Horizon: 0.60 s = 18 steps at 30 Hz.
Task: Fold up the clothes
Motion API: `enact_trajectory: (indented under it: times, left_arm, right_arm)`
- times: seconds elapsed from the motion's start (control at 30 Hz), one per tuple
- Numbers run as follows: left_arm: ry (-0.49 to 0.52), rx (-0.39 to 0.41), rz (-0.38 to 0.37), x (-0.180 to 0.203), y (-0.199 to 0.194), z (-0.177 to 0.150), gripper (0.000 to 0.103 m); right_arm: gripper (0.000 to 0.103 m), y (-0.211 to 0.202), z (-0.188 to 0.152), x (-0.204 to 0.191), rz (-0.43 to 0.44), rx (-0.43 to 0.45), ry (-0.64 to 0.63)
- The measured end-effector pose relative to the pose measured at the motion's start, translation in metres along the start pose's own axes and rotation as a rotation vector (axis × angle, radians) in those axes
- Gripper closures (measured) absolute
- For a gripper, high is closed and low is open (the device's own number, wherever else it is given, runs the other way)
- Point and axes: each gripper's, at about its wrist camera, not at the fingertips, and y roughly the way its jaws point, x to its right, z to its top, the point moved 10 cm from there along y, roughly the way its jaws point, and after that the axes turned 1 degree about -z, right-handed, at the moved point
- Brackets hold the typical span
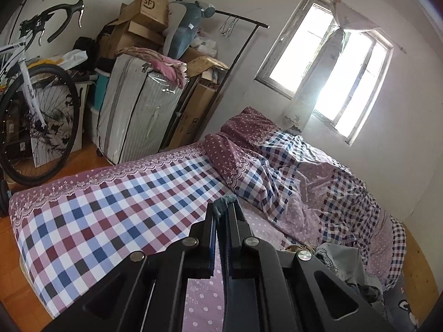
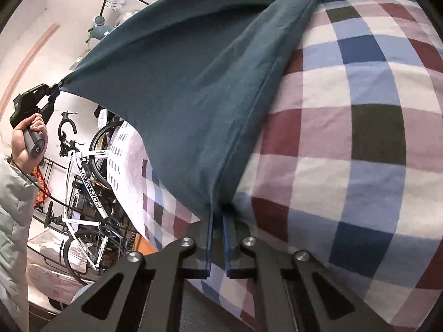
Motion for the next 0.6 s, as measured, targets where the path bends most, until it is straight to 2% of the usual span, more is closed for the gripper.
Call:
enact_trajectory:
  times: [0.1, 0.23, 0.4, 0.6]
  left_arm:
    - [-0.009, -0.013, 0.01, -0.002, -0.003, -0.006, 0.098]
    - [-0.017, -0.037, 0.014, -0.006, -0.011, -0.023, 0.098]
    - [-0.023, -0.115, 0.024, -0.013, -0.017, -0.064, 0.099]
    - [-0.045, -0.198, -0.013, 0.0, -0.034, -0.115, 0.099]
  right_arm:
    - [0.099, -0.017, 0.004, -0.001, -0.058, 0.009, -0.064]
    - [0.1, -0.061, 0.012, 0.02, -0.134, 0.033, -0.091]
    - [0.1, -0.136, 0.026, 0.059, -0.225, 0.088, -0.07]
    - [0.1, -0.217, 0.034, 0.064, -0.309, 0.152, -0.097]
